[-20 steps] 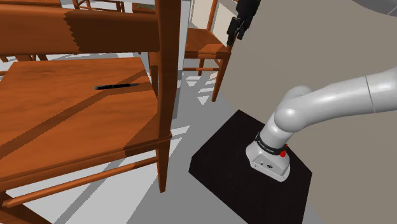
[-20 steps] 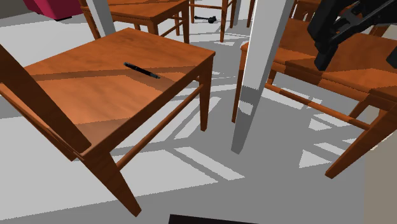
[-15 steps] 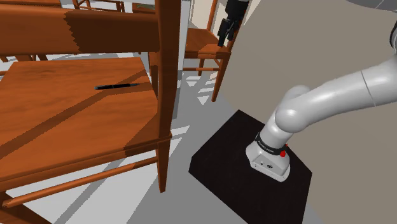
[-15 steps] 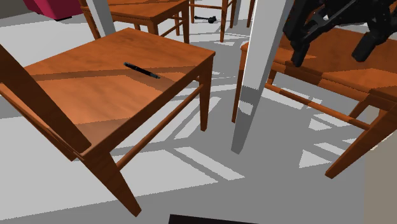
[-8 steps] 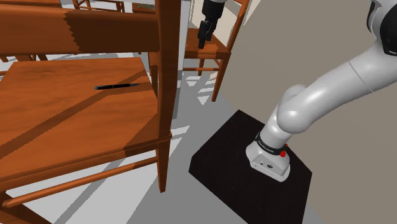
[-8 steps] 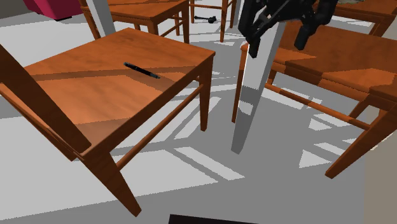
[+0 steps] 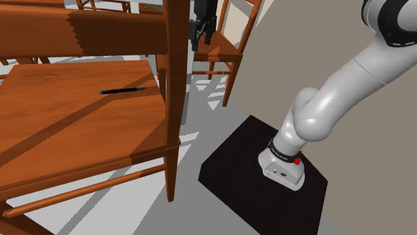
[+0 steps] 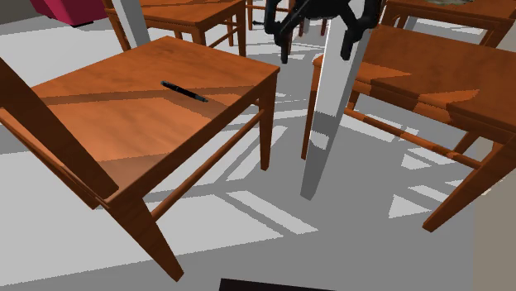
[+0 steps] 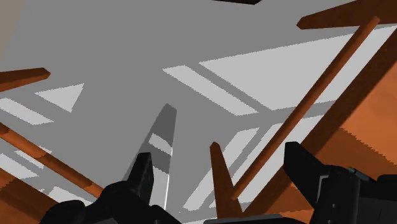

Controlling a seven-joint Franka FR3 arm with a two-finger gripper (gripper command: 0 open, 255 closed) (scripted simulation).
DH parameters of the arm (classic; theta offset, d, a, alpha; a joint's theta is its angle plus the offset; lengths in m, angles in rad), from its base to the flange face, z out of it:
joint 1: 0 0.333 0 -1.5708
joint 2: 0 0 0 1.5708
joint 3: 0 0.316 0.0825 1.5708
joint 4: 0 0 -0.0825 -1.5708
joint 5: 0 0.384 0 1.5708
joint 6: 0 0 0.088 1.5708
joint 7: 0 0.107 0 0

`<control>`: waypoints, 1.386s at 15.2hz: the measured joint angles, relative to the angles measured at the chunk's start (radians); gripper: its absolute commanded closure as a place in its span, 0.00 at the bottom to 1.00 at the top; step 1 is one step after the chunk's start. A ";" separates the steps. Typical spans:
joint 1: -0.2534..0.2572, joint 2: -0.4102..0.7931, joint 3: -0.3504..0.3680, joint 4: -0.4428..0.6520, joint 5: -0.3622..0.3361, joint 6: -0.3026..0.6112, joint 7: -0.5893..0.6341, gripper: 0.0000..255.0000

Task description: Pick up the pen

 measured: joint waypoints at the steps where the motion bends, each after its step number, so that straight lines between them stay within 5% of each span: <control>1: 0.038 0.047 -0.002 0.017 0.003 0.001 0.004 0.00; 4: 0.100 0.180 -0.013 0.064 0.010 0.169 -0.315 0.00; 6: 0.119 0.234 -0.003 0.099 0.017 0.196 -0.399 0.00; 21: 0.241 0.632 0.117 0.502 0.024 0.169 -0.575 0.00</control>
